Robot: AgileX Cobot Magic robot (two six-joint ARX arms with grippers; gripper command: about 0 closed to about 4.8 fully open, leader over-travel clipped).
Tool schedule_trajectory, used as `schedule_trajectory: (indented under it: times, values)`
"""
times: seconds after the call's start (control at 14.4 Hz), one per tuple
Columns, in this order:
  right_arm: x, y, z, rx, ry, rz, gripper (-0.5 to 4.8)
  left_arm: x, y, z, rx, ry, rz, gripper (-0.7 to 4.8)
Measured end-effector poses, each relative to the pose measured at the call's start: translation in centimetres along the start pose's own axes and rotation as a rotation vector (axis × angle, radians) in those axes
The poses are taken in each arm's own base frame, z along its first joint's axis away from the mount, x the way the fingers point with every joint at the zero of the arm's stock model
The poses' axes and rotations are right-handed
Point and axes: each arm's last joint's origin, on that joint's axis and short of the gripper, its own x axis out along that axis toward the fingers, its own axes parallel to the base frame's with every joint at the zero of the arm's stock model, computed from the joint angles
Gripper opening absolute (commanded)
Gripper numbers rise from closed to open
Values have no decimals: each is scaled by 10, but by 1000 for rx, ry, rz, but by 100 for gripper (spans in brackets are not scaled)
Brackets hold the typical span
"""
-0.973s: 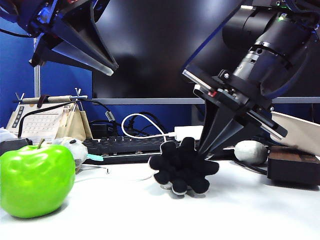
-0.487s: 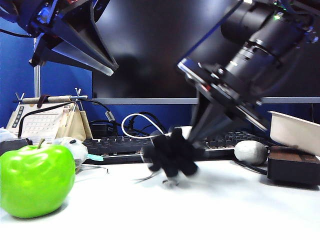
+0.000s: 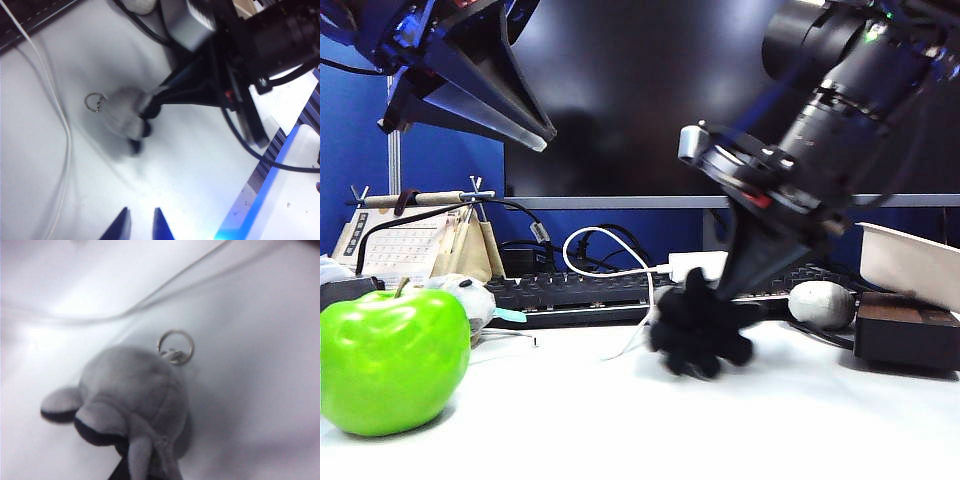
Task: Place the tilting octopus upright.
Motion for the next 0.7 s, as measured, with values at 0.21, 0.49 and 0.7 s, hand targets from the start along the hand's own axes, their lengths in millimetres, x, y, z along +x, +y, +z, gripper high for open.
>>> schedule_trajectory:
  times: [0.21,0.49,0.7]
  values:
    - [-12,11,6,-149,-33,-123,-2,0,0,0,0,0,0,70]
    - [-12,25,25,-302,-180,-301,-2,0,0,0,0,0,0,70]
    - [7,25,32,-450,-191,-430,-2,0,0,0,0,0,0,70]
